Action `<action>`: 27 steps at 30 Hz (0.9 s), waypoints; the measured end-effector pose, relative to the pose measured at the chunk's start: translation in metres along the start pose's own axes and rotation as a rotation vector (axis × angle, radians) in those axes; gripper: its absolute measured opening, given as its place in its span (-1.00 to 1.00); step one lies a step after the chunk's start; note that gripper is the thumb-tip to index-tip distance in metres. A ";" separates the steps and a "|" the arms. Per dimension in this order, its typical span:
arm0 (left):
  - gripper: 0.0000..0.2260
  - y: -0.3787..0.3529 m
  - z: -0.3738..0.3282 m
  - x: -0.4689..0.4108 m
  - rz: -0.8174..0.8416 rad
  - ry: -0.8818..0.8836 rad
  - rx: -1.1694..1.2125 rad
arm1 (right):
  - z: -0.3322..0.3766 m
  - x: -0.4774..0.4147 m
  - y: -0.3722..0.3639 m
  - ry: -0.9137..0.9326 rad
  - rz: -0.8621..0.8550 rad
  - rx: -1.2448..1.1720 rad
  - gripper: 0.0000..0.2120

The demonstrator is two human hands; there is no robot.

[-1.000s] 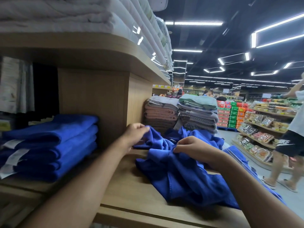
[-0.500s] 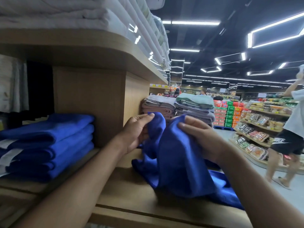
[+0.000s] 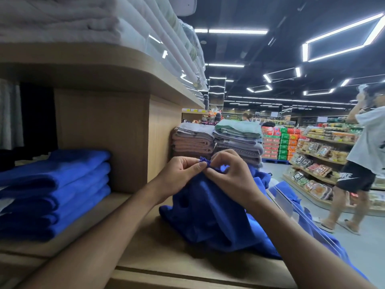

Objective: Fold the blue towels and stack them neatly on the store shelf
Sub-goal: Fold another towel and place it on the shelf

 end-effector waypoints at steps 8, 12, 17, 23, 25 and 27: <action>-0.73 0.041 -0.085 0.002 -0.283 -0.202 -0.280 | 0.050 -0.016 0.002 -0.159 0.240 -0.357 -0.92; -0.77 0.059 -0.161 0.007 -0.382 -0.350 -0.476 | 0.107 -0.033 0.029 -0.190 0.327 -0.302 -0.90; -0.75 0.070 -0.234 0.011 -0.479 -0.377 -0.656 | 0.153 -0.036 0.058 -0.287 0.409 -0.128 -0.72; -0.76 0.101 -0.285 0.022 -0.561 -0.342 -0.671 | 0.178 -0.015 0.083 -0.373 0.452 -0.073 -0.77; -0.71 0.110 -0.294 0.030 -0.584 -0.343 -0.687 | 0.186 -0.005 0.088 -0.387 0.492 -0.066 -0.78; -0.69 0.118 -0.302 0.039 -0.619 -0.360 -0.720 | 0.193 0.005 0.094 -0.400 0.522 -0.036 -0.71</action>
Point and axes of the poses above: each hand's wrist, its own x-axis away from the middle knuckle, its own y-axis out of the back of the hand, z = x × y, the point moved 10 cm from there along -x, towards the middle knuckle, and after that the axes turned 15 degrees about -x, right-handed, at the moved point
